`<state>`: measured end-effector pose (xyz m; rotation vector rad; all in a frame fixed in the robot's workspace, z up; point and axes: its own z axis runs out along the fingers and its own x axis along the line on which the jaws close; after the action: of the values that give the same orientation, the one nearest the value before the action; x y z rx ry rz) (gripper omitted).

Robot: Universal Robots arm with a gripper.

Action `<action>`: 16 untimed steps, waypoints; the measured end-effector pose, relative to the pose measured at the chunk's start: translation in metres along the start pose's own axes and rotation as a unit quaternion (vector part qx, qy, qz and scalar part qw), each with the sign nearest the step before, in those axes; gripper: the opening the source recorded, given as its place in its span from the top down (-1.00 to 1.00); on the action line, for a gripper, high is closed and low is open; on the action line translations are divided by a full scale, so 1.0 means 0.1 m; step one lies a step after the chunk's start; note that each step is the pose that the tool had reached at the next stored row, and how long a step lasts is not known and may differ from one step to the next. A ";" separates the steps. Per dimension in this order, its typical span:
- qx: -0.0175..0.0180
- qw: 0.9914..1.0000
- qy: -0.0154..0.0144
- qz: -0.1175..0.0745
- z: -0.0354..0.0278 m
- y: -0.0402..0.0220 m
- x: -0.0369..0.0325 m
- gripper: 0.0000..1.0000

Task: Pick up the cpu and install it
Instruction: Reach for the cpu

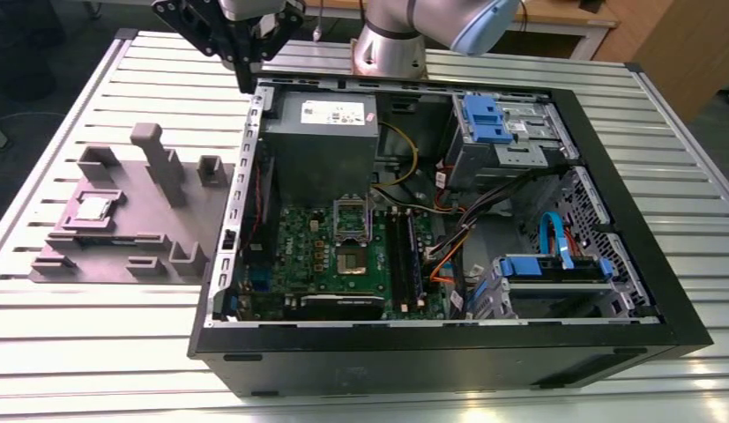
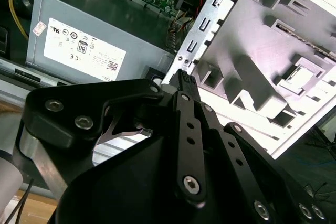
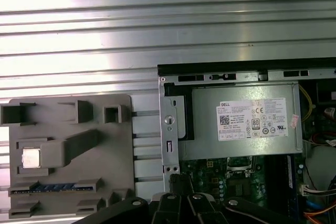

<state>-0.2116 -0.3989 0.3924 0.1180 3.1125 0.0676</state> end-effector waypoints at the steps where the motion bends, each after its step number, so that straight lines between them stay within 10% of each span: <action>1: 0.000 1.000 0.000 0.000 0.000 -0.001 0.007 0.79; 16: 0.000 1.000 0.000 0.000 0.000 -0.005 0.070 0.79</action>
<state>-0.2186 -0.3989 0.3921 0.1181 3.1126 0.0676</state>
